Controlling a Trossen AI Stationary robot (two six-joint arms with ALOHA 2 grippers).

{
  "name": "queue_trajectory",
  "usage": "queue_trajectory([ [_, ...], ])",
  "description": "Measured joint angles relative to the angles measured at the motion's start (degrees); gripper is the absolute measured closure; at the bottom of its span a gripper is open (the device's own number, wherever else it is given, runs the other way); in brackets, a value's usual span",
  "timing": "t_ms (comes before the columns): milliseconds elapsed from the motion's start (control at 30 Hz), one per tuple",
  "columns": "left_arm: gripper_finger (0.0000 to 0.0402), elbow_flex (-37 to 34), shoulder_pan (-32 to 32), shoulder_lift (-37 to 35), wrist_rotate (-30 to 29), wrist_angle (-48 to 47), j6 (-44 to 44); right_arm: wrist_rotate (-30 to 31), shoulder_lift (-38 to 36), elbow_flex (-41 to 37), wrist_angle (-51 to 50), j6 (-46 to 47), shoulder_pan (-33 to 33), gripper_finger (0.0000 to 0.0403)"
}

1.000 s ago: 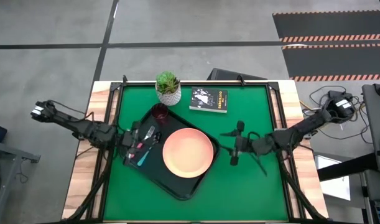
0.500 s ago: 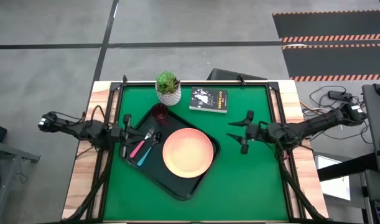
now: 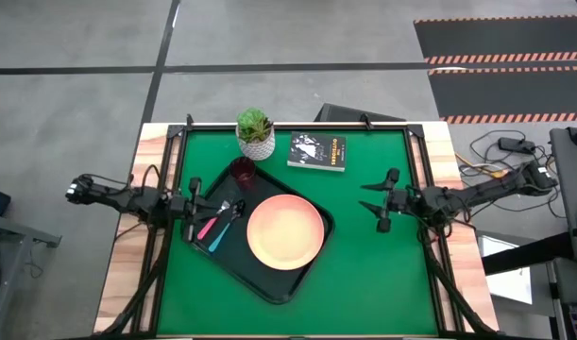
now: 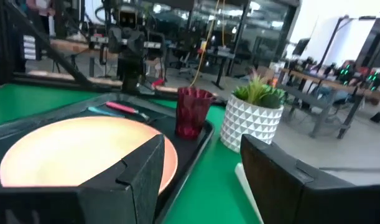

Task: Pick and place plate/cup/fork/spoon on tray
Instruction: Return to Home Position

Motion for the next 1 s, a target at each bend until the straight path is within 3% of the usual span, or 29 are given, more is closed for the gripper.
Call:
queue_trajectory([
  [333,0.0347,-0.5,0.0,-0.1,-0.4,2.2,1.4,0.2,-11.1,-1.8,0.2,-8.9,-0.1,0.0202],
  [633,0.0347,-0.5,0.0,0.0,-1.4,2.2,2.1,0.2,-20.6,-1.8,-9.4,-8.9,0.0,0.0202],
  [800,0.0347,-0.6,0.0,0.0,-5.4,2.2,2.1,0.0,-25.7,-1.8,-13.5,-10.0,0.0,0.0202],
  [1000,0.0347,-0.5,0.0,0.4,-7.5,2.6,1.9,-7.3,-25.8,-1.9,-14.8,-9.5,0.0,0.0202],
])
